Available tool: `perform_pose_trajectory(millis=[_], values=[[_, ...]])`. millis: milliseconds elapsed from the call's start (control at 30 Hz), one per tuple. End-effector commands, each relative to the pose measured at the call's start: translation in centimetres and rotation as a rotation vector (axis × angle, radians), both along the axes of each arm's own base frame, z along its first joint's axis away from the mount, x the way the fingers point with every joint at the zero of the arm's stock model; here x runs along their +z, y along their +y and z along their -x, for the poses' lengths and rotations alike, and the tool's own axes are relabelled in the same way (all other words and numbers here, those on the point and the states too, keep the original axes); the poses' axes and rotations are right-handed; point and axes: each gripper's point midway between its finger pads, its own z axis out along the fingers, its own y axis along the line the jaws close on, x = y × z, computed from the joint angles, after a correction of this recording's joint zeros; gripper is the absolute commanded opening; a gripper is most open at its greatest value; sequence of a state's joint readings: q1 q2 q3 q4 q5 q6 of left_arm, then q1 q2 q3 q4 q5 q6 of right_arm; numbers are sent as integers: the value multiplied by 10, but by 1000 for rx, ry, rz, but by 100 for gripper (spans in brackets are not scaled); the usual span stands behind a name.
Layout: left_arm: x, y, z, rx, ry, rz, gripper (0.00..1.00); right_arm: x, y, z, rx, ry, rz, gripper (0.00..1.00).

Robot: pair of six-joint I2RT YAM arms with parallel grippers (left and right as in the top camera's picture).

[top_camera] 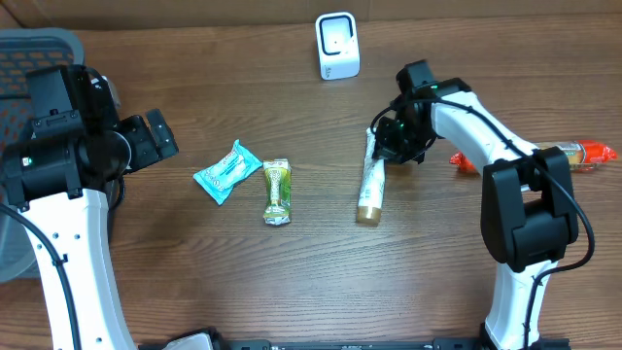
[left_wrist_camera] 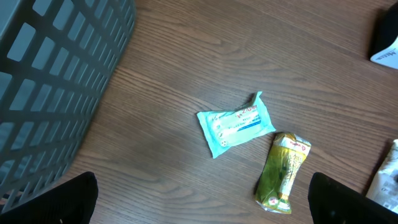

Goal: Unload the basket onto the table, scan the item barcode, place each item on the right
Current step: 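Grasp the white tube with the right gripper and lift it, then lay the white tube flat on the table with the right gripper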

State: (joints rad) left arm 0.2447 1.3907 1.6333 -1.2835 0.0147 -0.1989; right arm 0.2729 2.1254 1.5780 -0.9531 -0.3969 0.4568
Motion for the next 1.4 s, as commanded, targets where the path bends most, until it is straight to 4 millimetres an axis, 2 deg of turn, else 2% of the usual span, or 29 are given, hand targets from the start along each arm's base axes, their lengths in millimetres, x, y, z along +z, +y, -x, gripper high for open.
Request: perform_pose_trajectory(millis=[0, 67, 167, 200, 233, 333, 400, 500, 633, 833, 900, 1000, 1100, 1233, 1267, 1367], values=[[7, 1, -1, -15, -20, -12, 99, 14, 6, -9, -40, -18, -33, 7], [7, 1, -1, -15, -20, -12, 100, 11, 0, -9, -124, 14, 5, 4], [7, 1, -1, -15, -20, -12, 99, 8, -4, -8, -272, 83, 22, 4], [7, 1, -1, -15, -20, -12, 100, 7, -4, -7, -304, 101, 21, 7], [7, 1, -1, -15, -20, -12, 100, 6, -3, -5, -321, 115, 20, 13], [7, 1, -1, -15, -20, -12, 100, 6, -3, 2, -266, 121, 22, 55], [7, 1, -1, -15, -20, -12, 100, 5, -9, 8, -139, 89, 42, 61], [7, 1, -1, -15, -20, -12, 99, 3, -23, 12, -47, 71, 67, 61], [7, 1, -1, -15, -20, -12, 100, 12, -29, 10, 51, 22, 60, 60], [7, 1, -1, -15, -20, -12, 100, 57, -28, 6, 185, -129, 45, 64], [7, 1, -1, -15, -20, -12, 99, 73, -29, 10, 229, -169, 43, 66], [7, 1, -1, -15, -20, -12, 100, 85, -35, 26, 291, -164, 65, 69], [7, 1, -1, -15, -20, -12, 100, 79, -39, 48, 360, -97, 105, 71], [7, 1, -1, -15, -20, -12, 100, 55, -36, 80, 421, 1, 144, 69], [7, 1, -1, -15, -20, -12, 100, 45, -35, 89, 439, 23, 161, 67], [7, 1, -1, -15, -20, -12, 100, 23, -38, 110, 474, 79, 197, 51]])
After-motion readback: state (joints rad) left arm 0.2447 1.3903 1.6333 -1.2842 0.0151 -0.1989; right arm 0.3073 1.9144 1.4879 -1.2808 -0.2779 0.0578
